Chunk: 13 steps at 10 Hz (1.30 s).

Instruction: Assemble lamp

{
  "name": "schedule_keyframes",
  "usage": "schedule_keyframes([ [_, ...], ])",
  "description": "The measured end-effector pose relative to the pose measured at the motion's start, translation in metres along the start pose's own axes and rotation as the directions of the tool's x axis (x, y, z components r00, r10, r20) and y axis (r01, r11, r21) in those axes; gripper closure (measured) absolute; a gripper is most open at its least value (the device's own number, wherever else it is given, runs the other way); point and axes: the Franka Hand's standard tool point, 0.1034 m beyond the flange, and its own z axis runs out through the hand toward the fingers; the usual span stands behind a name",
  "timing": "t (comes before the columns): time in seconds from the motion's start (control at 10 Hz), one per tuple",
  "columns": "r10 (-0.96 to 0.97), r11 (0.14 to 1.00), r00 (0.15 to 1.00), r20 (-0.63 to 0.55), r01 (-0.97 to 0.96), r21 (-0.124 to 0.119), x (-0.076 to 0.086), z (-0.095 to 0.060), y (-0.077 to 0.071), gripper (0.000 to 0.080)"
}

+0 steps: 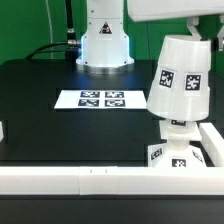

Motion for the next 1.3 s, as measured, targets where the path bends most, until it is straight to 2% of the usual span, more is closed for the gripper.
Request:
schedule_keyframes([
  [0.3, 0.000, 1.000, 1.000, 0.000, 0.000, 0.000, 0.002, 0.001, -0.001, 0.0755],
  [0.4, 0.001, 1.000, 1.000, 0.000, -0.001, -0.001, 0.003, 0.001, 0.000, 0.0681],
  [0.5, 0.003, 1.000, 1.000, -0.001, -0.003, 0.000, 0.003, -0.001, 0.001, 0.0681],
  [0.6, 0.004, 1.000, 1.000, -0.001, -0.004, 0.001, 0.003, -0.004, 0.002, 0.0520],
  [0.7, 0.006, 1.000, 1.000, -0.003, -0.006, 0.003, 0.003, -0.007, 0.003, 0.0520],
  [0.9, 0.012, 1.000, 1.000, 0.001, -0.012, 0.004, -0.001, -0.017, 0.004, 0.0172],
  [1.0, 0.036, 0.999, 0.999, 0.002, -0.036, 0.005, -0.004, -0.024, 0.003, 0.0122],
  [1.1, 0.062, 0.998, 0.998, 0.002, -0.062, 0.007, -0.010, -0.032, 0.000, 0.0122],
  [1.3, 0.078, 0.997, 0.997, 0.002, -0.078, 0.001, -0.016, -0.033, 0.000, 0.0104],
])
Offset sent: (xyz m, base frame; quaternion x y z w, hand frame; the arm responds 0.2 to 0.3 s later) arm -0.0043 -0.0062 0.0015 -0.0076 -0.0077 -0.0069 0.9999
